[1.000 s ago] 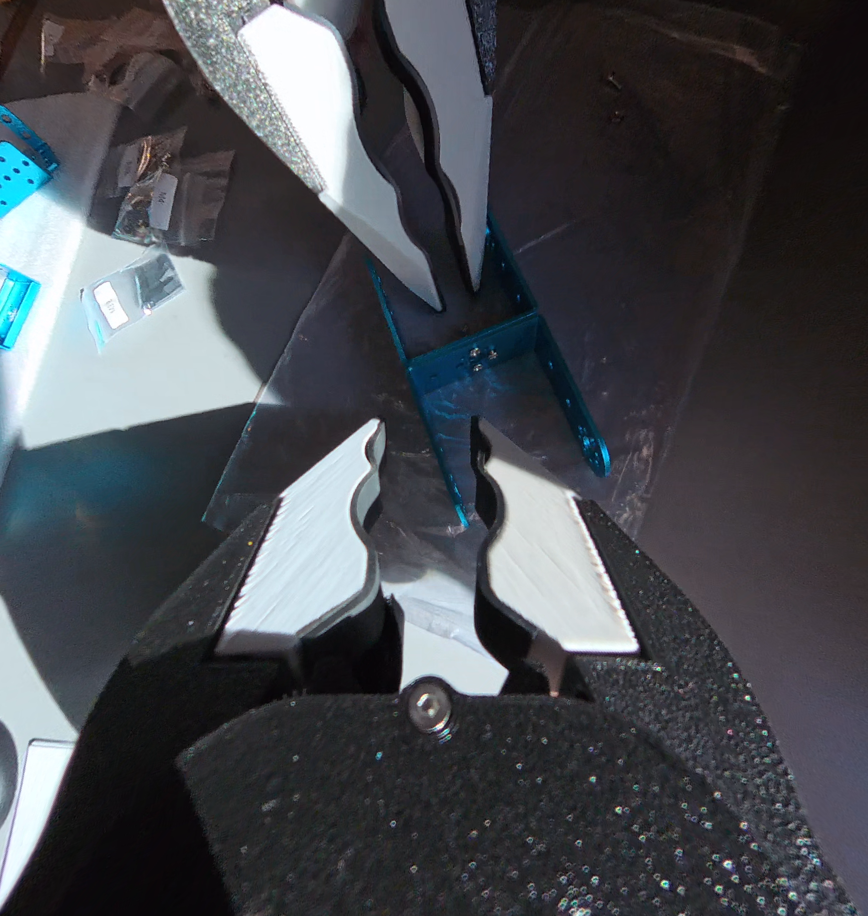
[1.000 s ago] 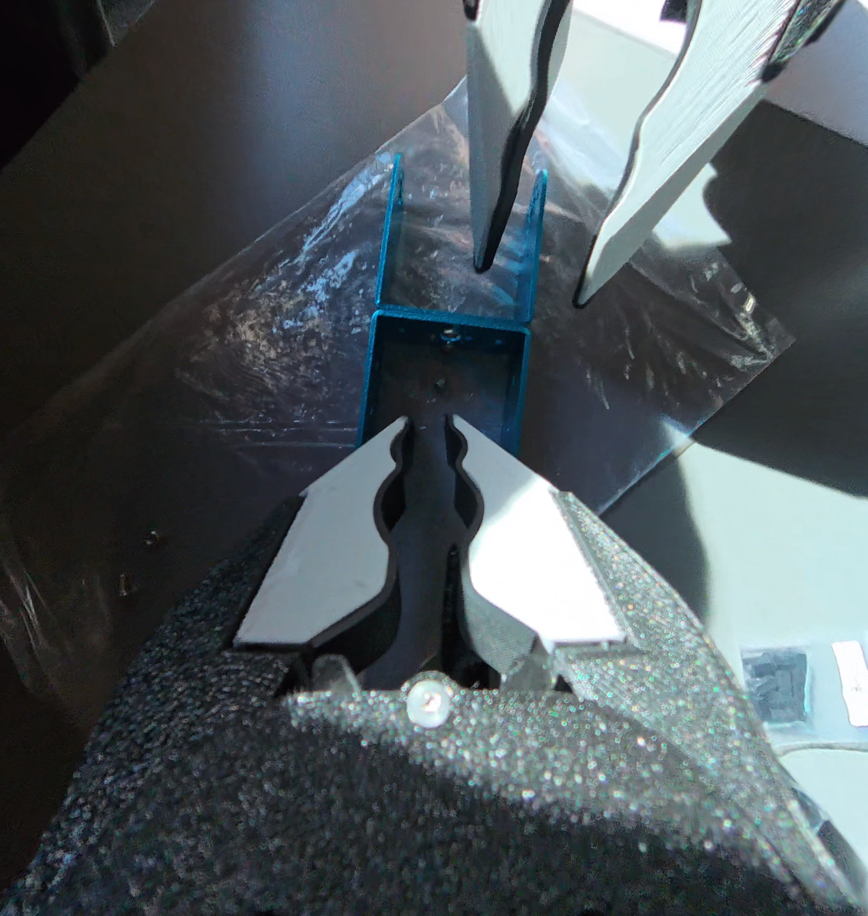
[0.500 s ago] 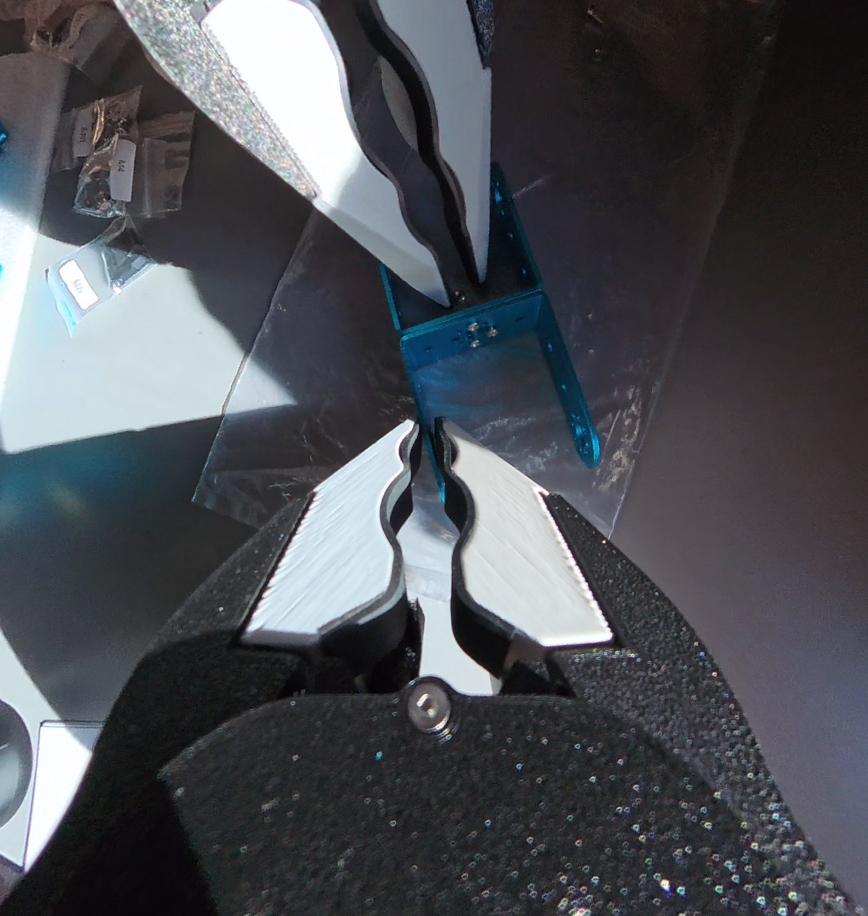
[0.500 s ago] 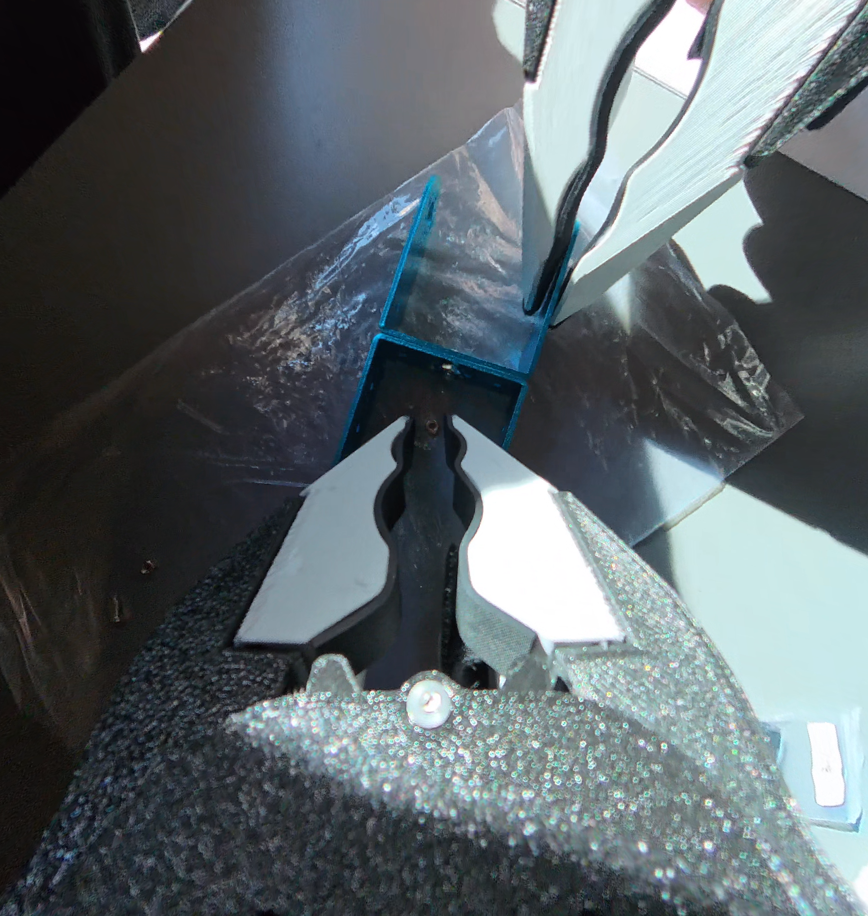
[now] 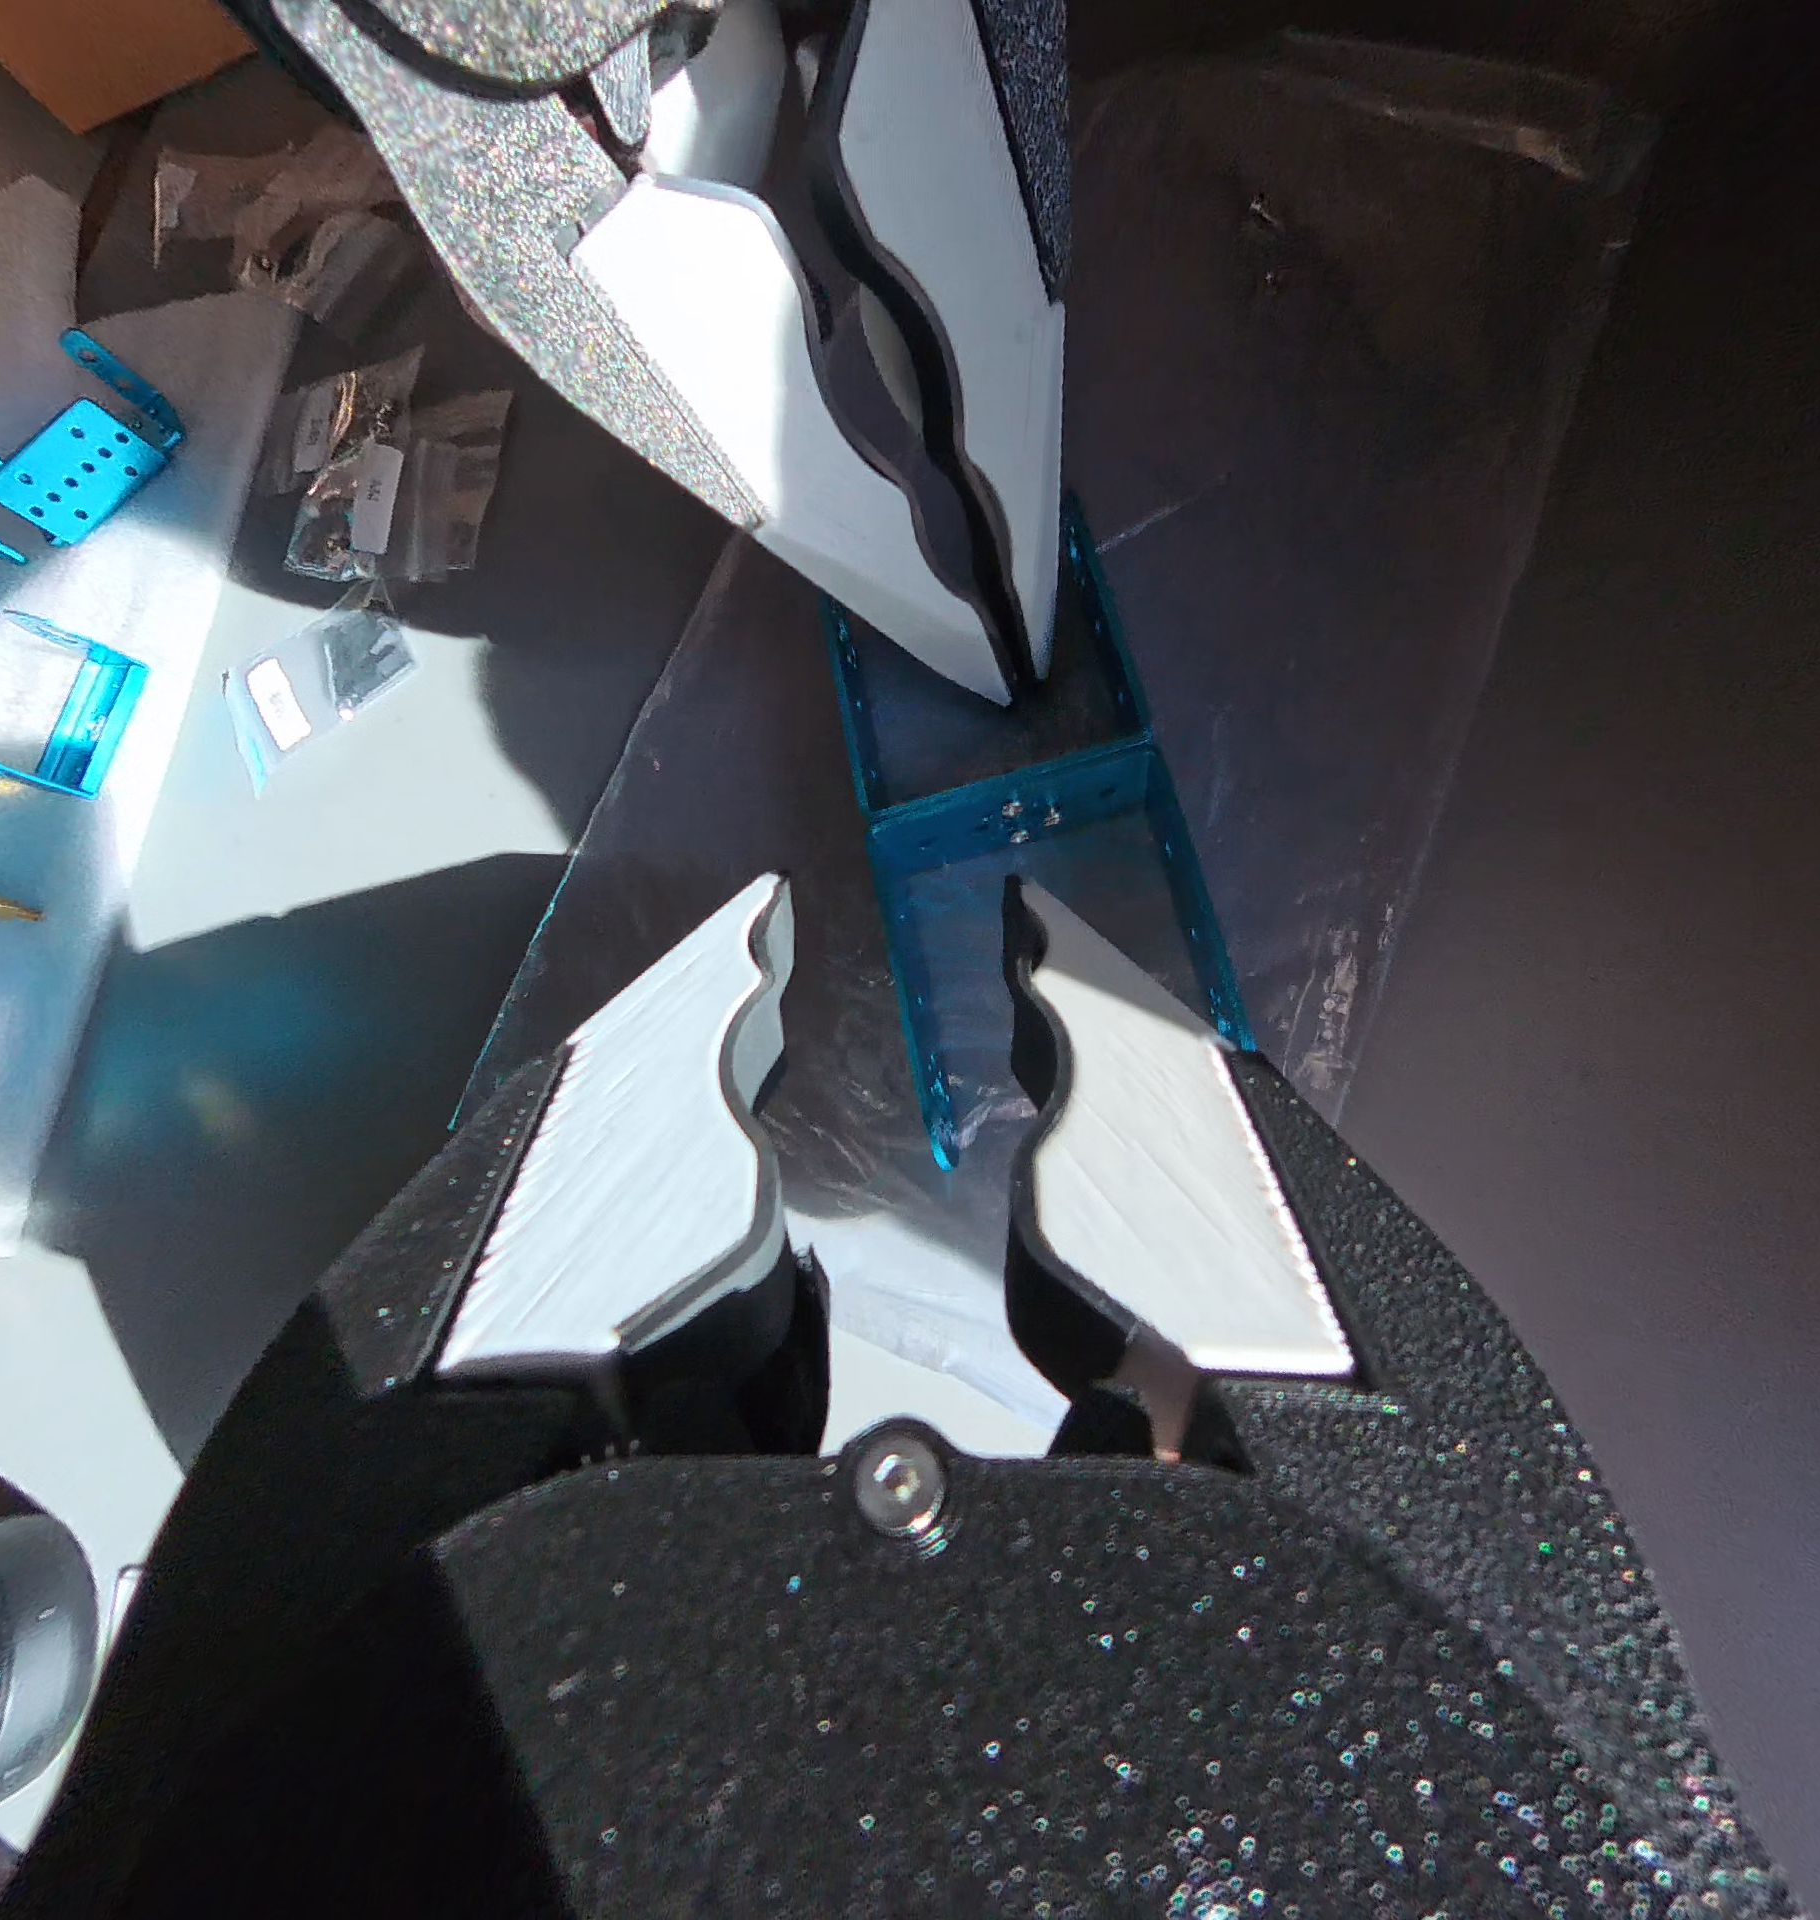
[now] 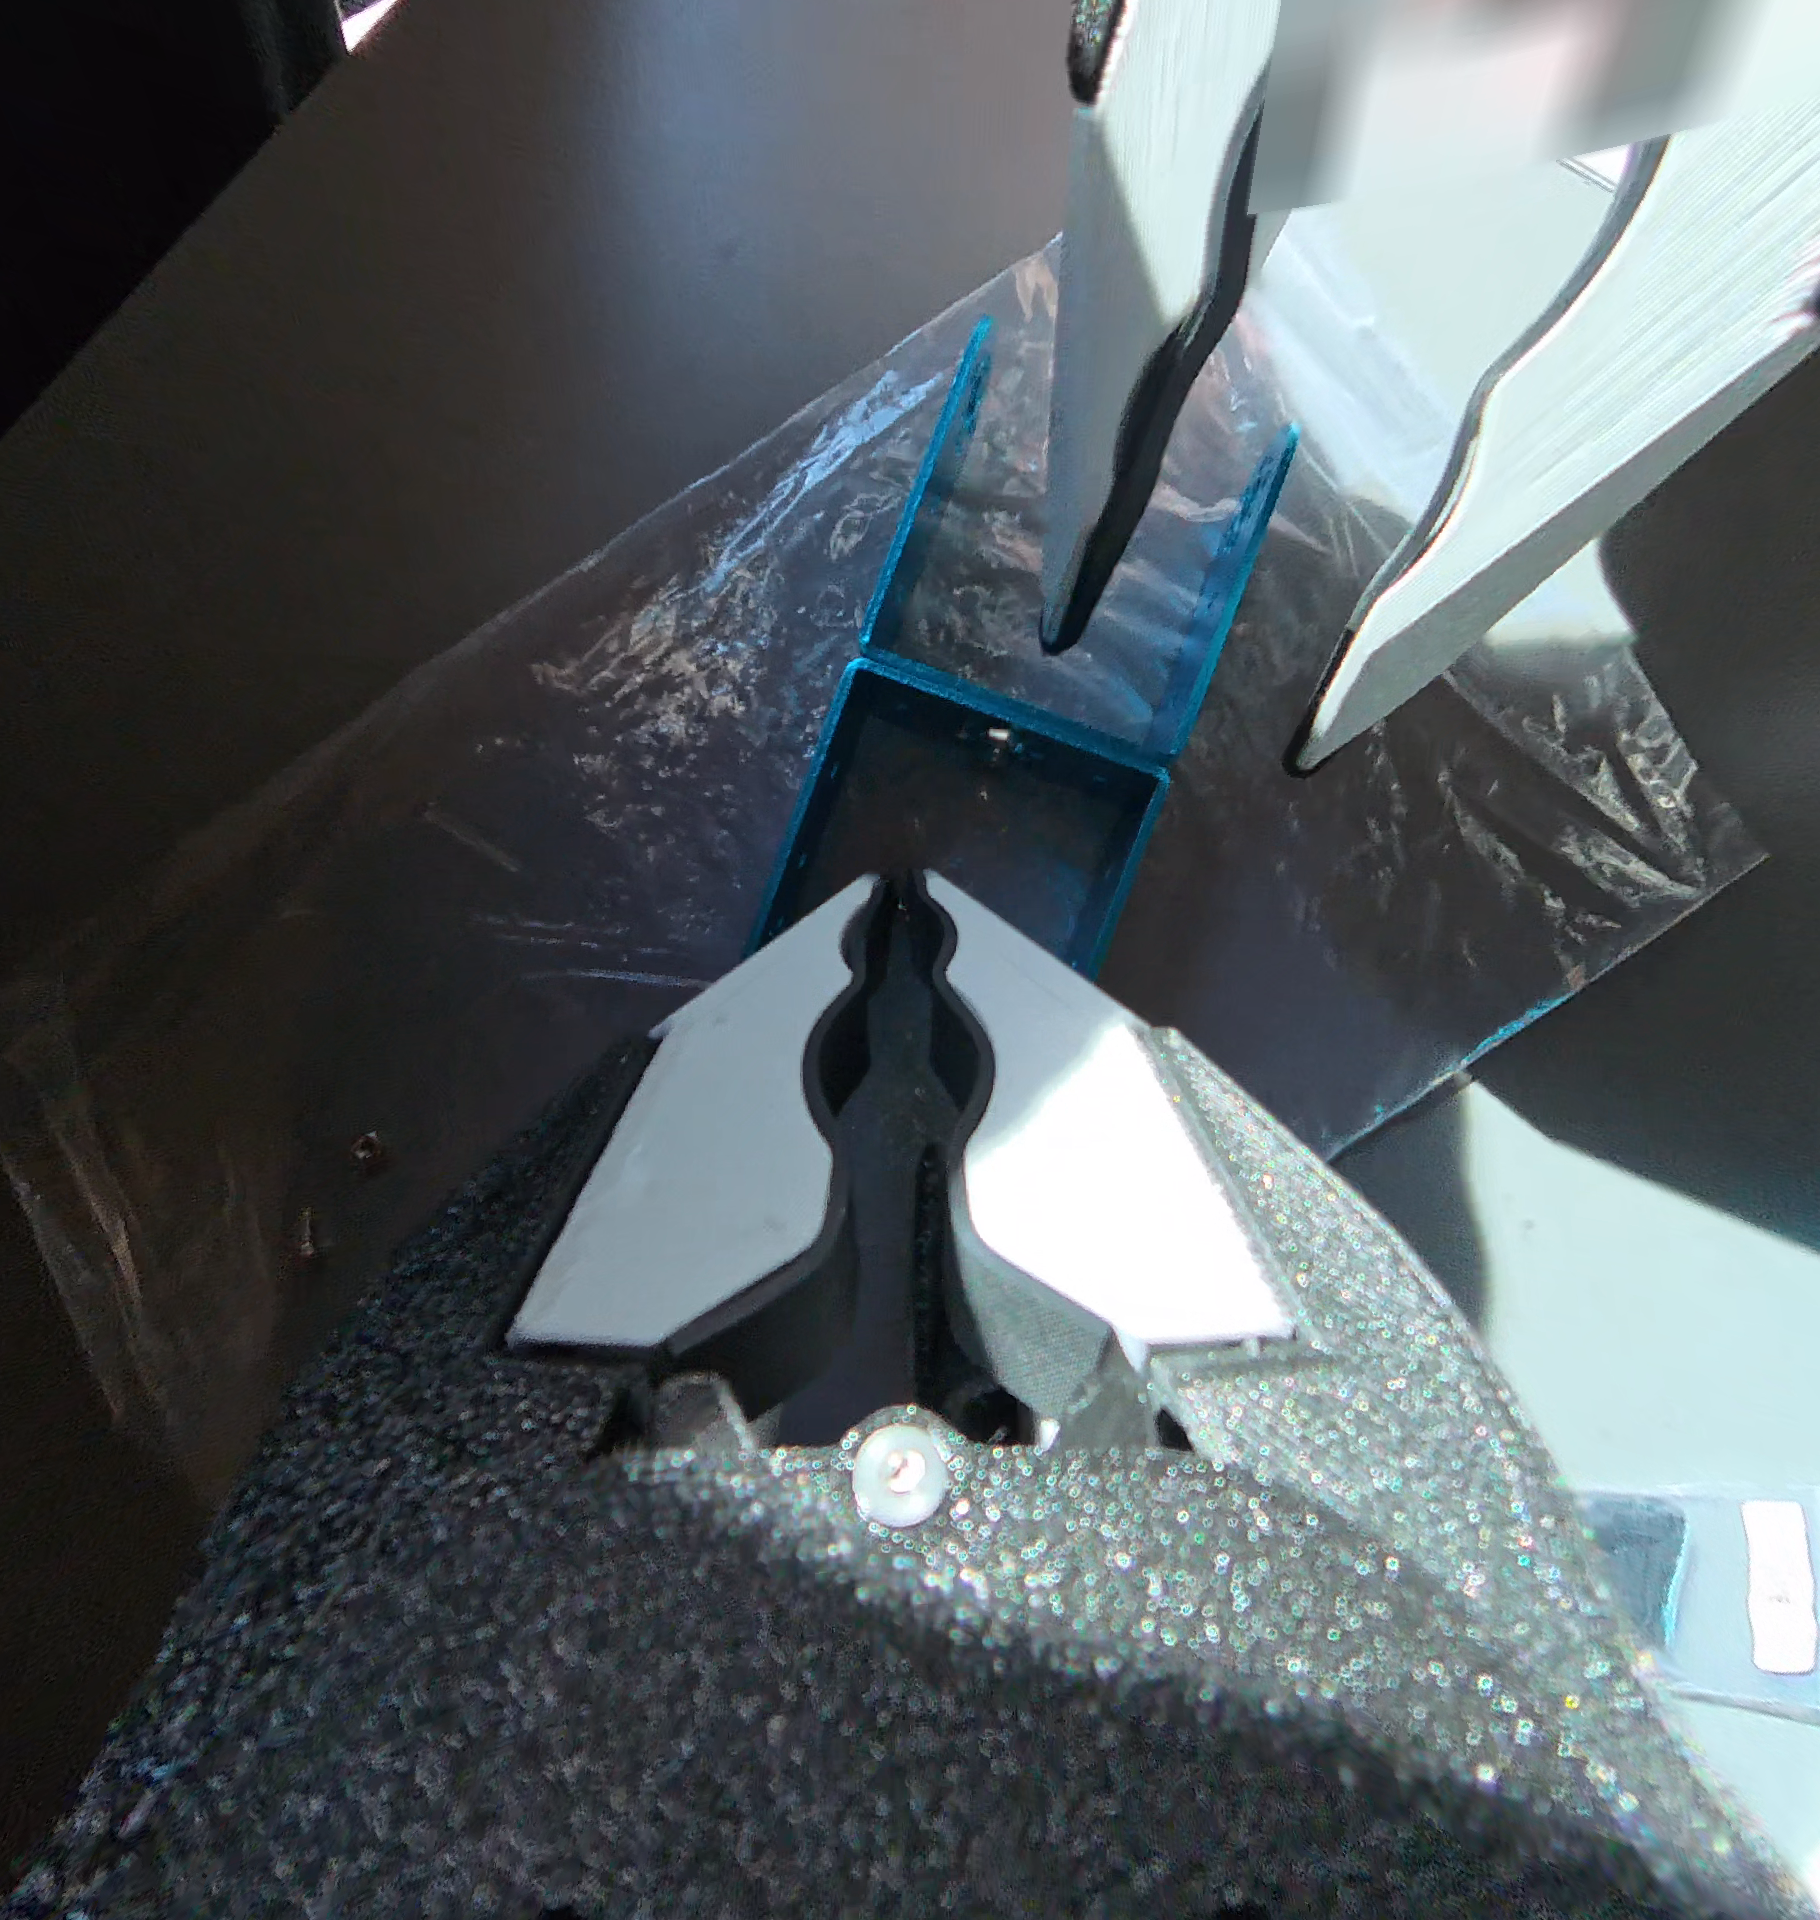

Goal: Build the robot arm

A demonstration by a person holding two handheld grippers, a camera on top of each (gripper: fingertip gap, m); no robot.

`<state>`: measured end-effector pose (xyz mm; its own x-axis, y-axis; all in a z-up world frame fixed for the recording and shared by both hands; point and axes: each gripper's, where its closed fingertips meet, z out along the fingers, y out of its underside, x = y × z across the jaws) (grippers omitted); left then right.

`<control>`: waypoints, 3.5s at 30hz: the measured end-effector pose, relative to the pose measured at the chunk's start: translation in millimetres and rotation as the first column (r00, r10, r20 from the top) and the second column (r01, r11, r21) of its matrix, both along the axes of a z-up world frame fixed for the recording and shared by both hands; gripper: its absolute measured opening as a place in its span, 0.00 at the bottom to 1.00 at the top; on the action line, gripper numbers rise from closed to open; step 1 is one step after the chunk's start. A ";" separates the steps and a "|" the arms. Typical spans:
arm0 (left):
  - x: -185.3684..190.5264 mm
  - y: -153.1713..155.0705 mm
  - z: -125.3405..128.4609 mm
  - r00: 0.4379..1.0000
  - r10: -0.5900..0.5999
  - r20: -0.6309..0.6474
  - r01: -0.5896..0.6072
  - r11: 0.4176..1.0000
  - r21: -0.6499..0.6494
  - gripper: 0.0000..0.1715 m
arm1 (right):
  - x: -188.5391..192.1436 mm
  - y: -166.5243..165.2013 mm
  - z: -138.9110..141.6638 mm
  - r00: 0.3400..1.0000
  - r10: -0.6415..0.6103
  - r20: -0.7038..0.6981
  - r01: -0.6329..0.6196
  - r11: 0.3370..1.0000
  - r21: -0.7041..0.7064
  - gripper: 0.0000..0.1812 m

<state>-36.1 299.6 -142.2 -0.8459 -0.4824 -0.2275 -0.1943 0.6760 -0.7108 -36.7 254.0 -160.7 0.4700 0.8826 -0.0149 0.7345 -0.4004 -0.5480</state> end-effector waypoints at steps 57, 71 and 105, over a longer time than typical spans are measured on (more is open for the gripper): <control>2.9 -18.5 -9.9 1.000 -0.020 0.000 0.020 1.000 -0.009 0.20 | -1.6 12.7 8.7 0.909 -0.335 -0.246 0.316 0.942 -0.116 0.01; 6.0 -16.5 -11.8 1.000 0.026 -0.014 -0.026 1.000 0.017 0.20 | -1.5 9.8 6.0 0.622 -0.720 -0.308 0.566 0.685 -0.458 0.00; 1.6 -22.2 -10.1 0.994 -0.006 -0.111 -0.005 0.995 -0.097 0.22 | -10.1 14.5 12.0 0.502 -0.759 -0.415 0.513 0.648 -0.563 0.00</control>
<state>-34.5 277.5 -152.2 -0.8636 -0.4972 -0.0842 -0.2753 0.6048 -0.7473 -46.8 268.4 -148.7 0.6783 0.2139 -0.7030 -0.2184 -0.8548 -0.4708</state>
